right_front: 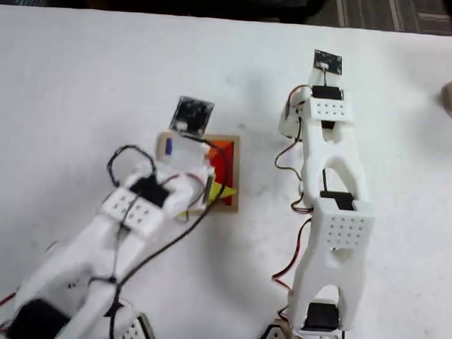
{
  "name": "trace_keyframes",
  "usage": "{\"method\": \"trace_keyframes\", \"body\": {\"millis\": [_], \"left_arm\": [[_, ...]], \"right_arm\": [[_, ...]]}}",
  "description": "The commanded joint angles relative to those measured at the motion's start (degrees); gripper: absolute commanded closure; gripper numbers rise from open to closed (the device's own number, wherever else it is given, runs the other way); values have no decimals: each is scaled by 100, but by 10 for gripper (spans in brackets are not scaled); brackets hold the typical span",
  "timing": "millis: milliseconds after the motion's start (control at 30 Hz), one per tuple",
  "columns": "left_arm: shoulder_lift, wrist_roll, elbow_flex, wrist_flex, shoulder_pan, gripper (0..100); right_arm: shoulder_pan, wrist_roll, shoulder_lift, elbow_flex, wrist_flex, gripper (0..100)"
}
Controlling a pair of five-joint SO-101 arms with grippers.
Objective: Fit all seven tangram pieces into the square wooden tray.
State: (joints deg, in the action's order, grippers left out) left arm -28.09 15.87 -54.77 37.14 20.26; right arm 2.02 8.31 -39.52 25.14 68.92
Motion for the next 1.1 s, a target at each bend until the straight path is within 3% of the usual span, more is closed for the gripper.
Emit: {"method": "trace_keyframes", "body": {"millis": [0,67,233,500,800,1067], "left_arm": [[-813,26,-308,677,251,980],[-831,-18,-466,1134,453,980],[-567,-1011,-756,1433,664,980],[-347,-1073,-782,1319,945,980],[356,-1099,-677,703,400,980],[470,-1099,-396,712,-303,980]], "right_arm": [[66,-88,92,246,-4,974],[66,-88,92,246,-4,974],[66,-88,92,246,4,974],[48,-88,92,211,4,974],[40,-88,92,202,84,974],[57,-88,92,202,84,974]]}}
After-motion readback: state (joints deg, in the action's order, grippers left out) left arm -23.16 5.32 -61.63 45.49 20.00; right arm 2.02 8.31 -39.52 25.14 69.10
